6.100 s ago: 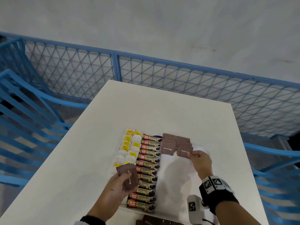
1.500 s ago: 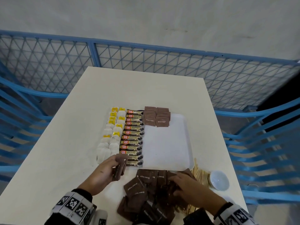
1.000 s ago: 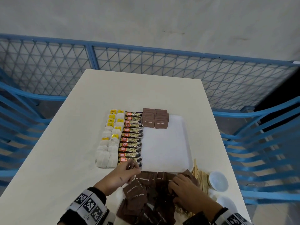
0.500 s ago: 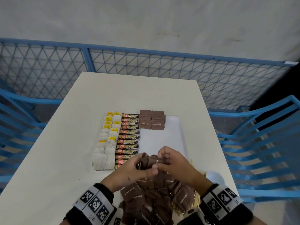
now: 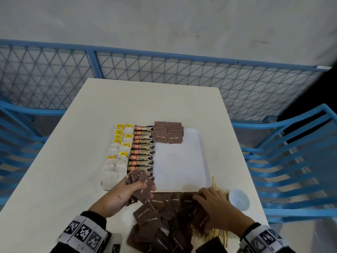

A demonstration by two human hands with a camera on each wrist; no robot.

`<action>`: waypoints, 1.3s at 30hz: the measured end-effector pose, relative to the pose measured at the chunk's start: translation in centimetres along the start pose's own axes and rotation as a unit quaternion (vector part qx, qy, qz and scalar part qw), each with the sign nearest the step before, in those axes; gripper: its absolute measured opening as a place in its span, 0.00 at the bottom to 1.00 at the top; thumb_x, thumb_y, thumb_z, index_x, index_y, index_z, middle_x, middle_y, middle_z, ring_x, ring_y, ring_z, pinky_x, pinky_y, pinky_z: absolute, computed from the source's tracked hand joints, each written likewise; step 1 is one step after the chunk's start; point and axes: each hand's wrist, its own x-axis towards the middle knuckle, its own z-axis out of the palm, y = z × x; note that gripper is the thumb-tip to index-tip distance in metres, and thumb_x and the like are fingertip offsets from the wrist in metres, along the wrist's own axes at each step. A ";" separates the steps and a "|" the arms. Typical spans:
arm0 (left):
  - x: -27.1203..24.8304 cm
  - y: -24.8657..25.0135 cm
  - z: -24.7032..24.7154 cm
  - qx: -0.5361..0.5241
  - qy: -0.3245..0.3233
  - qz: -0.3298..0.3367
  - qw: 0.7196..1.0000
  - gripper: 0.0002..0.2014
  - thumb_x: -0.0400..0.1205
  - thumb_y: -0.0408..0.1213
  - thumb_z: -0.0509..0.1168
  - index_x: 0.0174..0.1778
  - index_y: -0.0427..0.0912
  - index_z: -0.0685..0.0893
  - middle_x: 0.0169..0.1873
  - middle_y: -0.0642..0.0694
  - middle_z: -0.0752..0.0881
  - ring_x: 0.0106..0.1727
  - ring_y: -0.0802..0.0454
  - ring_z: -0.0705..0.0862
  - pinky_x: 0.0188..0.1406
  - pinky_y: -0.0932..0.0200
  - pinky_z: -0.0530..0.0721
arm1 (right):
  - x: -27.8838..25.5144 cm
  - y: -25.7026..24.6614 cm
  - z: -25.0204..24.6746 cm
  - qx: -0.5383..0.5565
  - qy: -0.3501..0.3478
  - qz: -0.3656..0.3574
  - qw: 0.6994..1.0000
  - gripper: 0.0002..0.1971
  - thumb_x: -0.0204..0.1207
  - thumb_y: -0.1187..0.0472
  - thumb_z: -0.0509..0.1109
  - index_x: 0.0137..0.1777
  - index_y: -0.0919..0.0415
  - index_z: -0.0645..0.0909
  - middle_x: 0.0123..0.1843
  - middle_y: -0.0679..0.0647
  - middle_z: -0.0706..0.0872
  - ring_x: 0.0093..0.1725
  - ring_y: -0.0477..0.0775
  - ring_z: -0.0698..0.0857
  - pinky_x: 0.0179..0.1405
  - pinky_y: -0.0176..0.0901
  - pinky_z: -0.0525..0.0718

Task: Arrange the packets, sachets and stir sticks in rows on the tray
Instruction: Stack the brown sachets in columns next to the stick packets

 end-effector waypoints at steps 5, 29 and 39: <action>0.1 -0.4 0.2 0.008 0.005 0.010 1.000 0.18 0.76 0.23 0.62 0.60 0.41 0.79 0.40 0.36 0.87 0.43 0.36 0.88 0.38 0.53 0.87 | 0.4 -0.3 0.1 -0.023 0.043 -0.006 0.999 0.31 0.69 0.47 0.72 0.70 0.56 0.68 0.69 0.54 0.70 0.67 0.58 0.68 0.68 0.52 0.68; 0.3 2.5 3.1 -0.044 -0.062 0.081 0.994 0.42 0.58 0.57 0.81 0.62 0.35 0.78 0.49 0.39 0.88 0.49 0.48 0.89 0.42 0.61 0.86 | 3.8 -3.9 -10.2 0.613 0.073 -0.073 0.783 0.12 0.71 0.66 0.75 0.49 0.63 0.74 0.36 0.51 0.82 0.31 0.44 0.82 0.32 0.35 0.80; 0.4 3.0 1.9 -0.130 -0.013 0.042 0.991 0.26 0.67 0.43 0.75 0.59 0.33 0.85 0.52 0.28 0.86 0.54 0.33 0.86 0.55 0.45 0.83 | 6.3 -6.9 -9.9 0.695 0.163 -0.065 0.697 0.13 0.69 0.66 0.77 0.44 0.60 0.73 0.33 0.51 0.83 0.27 0.48 0.80 0.26 0.38 0.77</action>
